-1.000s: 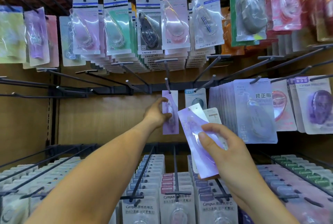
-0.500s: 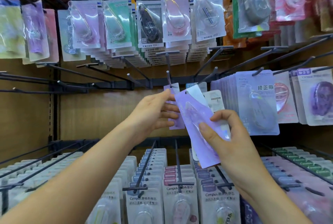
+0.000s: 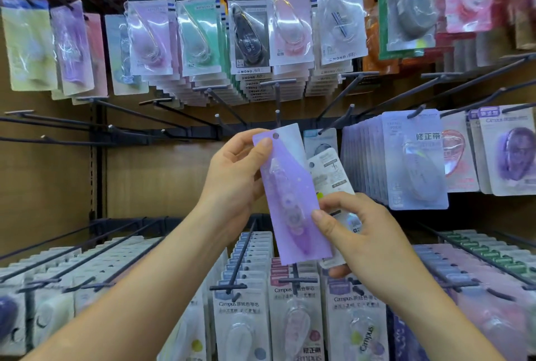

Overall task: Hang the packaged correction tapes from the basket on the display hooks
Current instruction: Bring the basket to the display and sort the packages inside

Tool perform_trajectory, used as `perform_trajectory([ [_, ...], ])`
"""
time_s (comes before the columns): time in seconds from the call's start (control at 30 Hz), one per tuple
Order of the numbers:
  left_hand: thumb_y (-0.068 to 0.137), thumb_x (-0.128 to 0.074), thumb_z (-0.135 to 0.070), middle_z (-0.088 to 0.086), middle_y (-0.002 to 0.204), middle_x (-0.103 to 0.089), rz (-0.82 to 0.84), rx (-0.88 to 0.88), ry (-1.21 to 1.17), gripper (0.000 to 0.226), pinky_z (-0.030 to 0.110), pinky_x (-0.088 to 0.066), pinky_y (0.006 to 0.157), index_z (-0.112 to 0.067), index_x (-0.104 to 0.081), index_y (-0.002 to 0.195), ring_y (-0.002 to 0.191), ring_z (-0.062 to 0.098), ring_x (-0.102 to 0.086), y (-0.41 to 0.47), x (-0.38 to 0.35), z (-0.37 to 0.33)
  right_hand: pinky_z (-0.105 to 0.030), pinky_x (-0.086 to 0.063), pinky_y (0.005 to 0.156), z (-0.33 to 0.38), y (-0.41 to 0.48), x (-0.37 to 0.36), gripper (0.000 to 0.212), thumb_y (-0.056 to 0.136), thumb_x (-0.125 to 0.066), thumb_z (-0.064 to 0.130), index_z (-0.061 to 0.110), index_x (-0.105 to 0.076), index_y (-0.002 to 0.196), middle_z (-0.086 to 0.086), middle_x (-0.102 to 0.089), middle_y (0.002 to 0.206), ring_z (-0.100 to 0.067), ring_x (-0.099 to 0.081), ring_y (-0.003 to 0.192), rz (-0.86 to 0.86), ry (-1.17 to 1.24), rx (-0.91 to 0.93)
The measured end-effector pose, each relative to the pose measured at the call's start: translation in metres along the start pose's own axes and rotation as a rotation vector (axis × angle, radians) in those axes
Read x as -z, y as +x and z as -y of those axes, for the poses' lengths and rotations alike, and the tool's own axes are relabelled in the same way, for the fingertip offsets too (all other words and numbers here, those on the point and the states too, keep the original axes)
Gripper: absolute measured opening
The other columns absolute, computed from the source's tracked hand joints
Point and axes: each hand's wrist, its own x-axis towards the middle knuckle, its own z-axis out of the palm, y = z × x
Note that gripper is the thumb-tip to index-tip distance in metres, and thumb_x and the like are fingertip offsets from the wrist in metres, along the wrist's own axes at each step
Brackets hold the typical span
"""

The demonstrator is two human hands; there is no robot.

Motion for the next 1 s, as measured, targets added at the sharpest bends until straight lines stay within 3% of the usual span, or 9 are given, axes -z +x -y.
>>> perform_trajectory([
  [0.2, 0.092, -0.064, -0.015, 0.003, 0.075, -0.072, 0.043, 0.034, 0.003, 0.011, 0.024, -0.051, 0.056, -0.014, -0.071, 0.084, 0.058, 0.013, -0.064, 0.002, -0.006, -0.013, -0.046, -0.059, 0.062, -0.001, 0.004, -0.009, 0.015, 0.091, -0.066, 0.032, 0.025, -0.066, 0.077, 0.017, -0.047, 0.089, -0.012, -0.057, 0.081, -0.033, -0.242, 0.138],
  [0.4, 0.089, -0.068, -0.009, 0.004, 0.07, -0.069, -0.026, -0.087, 0.117, 0.013, 0.026, -0.053, 0.061, -0.011, -0.072, 0.077, 0.062, 0.016, -0.062, 0.016, -0.013, -0.023, -0.05, -0.058, 0.067, 0.001, 0.009, -0.02, 0.017, 0.091, -0.067, 0.032, 0.023, -0.066, 0.077, 0.017, -0.048, 0.089, -0.017, -0.059, 0.08, -0.093, -0.2, 0.133],
  [0.47, 0.091, -0.067, -0.01, 0.007, 0.075, -0.069, -0.054, -0.143, 0.143, 0.014, 0.032, -0.052, 0.068, -0.012, -0.072, 0.077, 0.07, 0.021, -0.061, 0.021, -0.016, -0.023, -0.048, -0.059, 0.065, 0.004, 0.01, -0.023, 0.017, 0.092, -0.066, 0.034, 0.024, -0.068, 0.077, 0.015, -0.051, 0.089, -0.018, -0.06, 0.081, -0.095, -0.152, 0.103],
  [0.6, 0.091, -0.068, -0.013, 0.01, 0.079, -0.069, -0.088, -0.181, 0.159, 0.013, 0.036, -0.05, 0.07, -0.013, -0.073, 0.079, 0.073, 0.022, -0.059, 0.03, -0.019, -0.023, -0.032, -0.055, 0.041, 0.015, 0.01, -0.028, 0.021, 0.094, -0.064, 0.032, 0.02, -0.069, 0.077, -0.002, -0.054, 0.098, -0.023, -0.062, 0.08, -0.047, -0.014, 0.004],
  [0.77, 0.09, -0.069, -0.014, 0.009, 0.081, -0.071, -0.103, -0.139, 0.171, 0.01, 0.044, -0.057, 0.078, -0.015, -0.074, 0.081, 0.075, 0.024, -0.065, 0.035, -0.016, -0.023, -0.029, -0.053, 0.04, 0.019, 0.006, -0.029, 0.023, 0.093, -0.064, 0.033, 0.017, -0.07, 0.077, -0.006, -0.057, 0.097, -0.025, -0.062, 0.078, -0.038, 0.048, -0.035],
  [1.0, 0.093, -0.065, -0.015, 0.007, 0.083, -0.067, -0.03, 0.034, 0.139, 0.006, 0.024, -0.053, 0.059, -0.017, -0.07, 0.091, 0.065, 0.017, -0.061, 0.033, -0.015, -0.03, -0.028, -0.053, 0.042, 0.021, 0.003, -0.032, 0.027, 0.095, -0.061, 0.03, 0.009, -0.069, 0.08, -0.009, -0.059, 0.096, -0.026, -0.058, 0.077, -0.01, 0.12, -0.074],
])
